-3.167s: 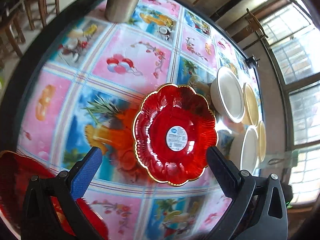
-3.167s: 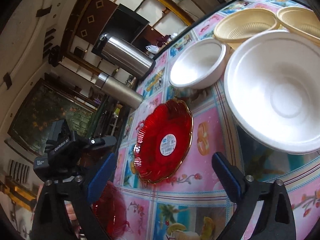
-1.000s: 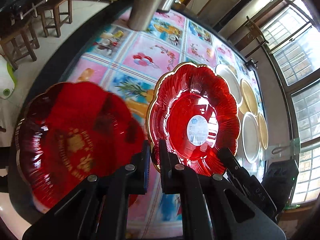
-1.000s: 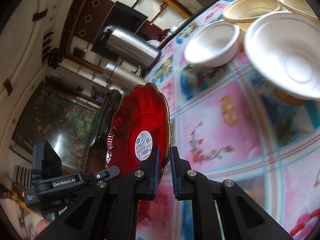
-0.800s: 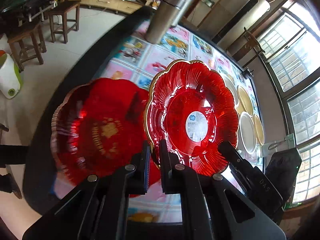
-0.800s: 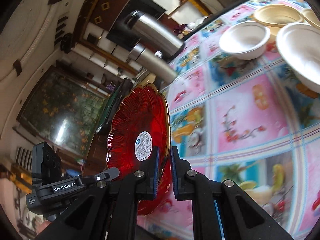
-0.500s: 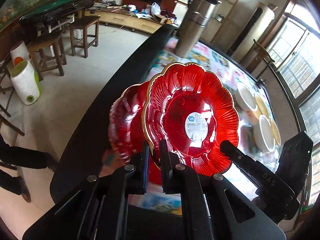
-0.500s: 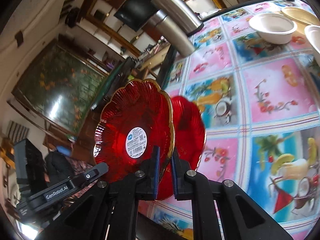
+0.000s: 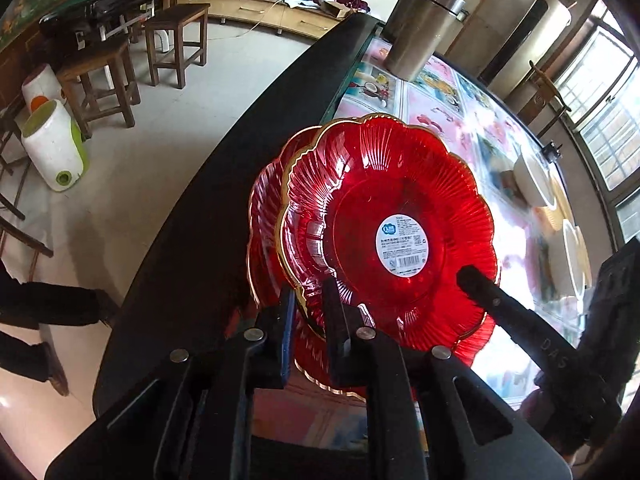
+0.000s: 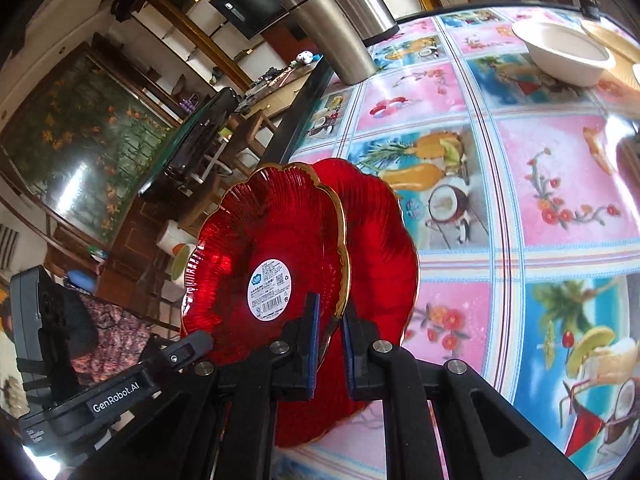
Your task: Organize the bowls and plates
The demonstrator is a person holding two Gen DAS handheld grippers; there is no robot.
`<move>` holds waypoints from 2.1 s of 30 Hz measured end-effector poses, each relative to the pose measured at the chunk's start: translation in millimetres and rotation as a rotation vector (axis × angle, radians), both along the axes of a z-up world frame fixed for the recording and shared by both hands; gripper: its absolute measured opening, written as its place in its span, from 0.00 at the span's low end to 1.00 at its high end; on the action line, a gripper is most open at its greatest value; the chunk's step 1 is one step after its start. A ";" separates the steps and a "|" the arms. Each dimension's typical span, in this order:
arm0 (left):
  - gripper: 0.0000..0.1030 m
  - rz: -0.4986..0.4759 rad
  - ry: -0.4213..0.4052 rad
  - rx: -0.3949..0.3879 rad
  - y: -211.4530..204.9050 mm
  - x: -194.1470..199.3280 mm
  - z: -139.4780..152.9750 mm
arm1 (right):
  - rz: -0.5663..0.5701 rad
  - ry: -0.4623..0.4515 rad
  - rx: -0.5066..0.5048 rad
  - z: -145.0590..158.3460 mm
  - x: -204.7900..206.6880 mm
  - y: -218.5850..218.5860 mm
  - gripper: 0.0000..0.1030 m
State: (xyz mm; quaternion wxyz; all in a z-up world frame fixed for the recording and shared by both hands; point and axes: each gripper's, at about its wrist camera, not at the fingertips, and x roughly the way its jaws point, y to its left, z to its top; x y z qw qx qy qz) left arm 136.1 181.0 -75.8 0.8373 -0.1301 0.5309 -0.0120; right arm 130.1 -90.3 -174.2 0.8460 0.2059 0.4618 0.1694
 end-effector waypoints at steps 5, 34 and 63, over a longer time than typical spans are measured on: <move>0.13 -0.012 -0.010 0.088 -3.7 -2.3 0.7 | 0.040 -0.006 -0.083 2.5 5.2 11.4 0.14; 0.64 -0.055 -0.304 0.083 -61.2 -84.8 52.4 | -0.105 -0.375 -0.181 67.3 -71.4 -106.8 0.57; 0.69 -0.323 0.070 -0.250 -290.3 31.7 43.5 | -0.512 -0.089 0.161 28.8 -63.9 -414.9 0.65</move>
